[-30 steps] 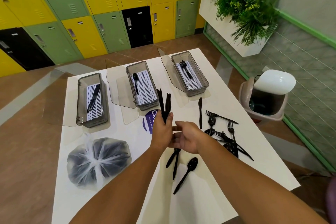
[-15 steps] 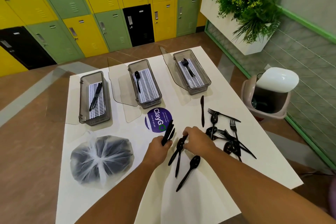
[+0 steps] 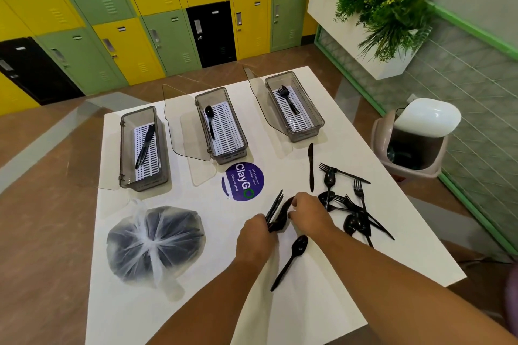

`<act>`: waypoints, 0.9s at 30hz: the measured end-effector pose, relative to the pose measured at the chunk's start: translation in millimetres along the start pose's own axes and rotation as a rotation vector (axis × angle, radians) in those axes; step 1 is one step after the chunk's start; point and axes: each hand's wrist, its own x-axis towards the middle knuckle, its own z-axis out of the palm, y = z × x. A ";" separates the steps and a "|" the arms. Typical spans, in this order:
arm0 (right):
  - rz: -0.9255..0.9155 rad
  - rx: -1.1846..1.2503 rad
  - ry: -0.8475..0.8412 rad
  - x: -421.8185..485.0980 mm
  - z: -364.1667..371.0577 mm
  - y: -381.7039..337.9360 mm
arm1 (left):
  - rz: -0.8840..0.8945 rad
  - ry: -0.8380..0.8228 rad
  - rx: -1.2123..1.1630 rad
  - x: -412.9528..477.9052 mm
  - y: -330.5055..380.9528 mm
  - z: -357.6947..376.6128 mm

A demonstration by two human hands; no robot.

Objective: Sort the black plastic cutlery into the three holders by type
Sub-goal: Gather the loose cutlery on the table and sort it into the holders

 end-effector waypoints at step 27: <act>0.150 -0.061 0.167 80.8 -53.8 7.4 | 0.123 -0.022 -0.080 43.0 7.8 -24.8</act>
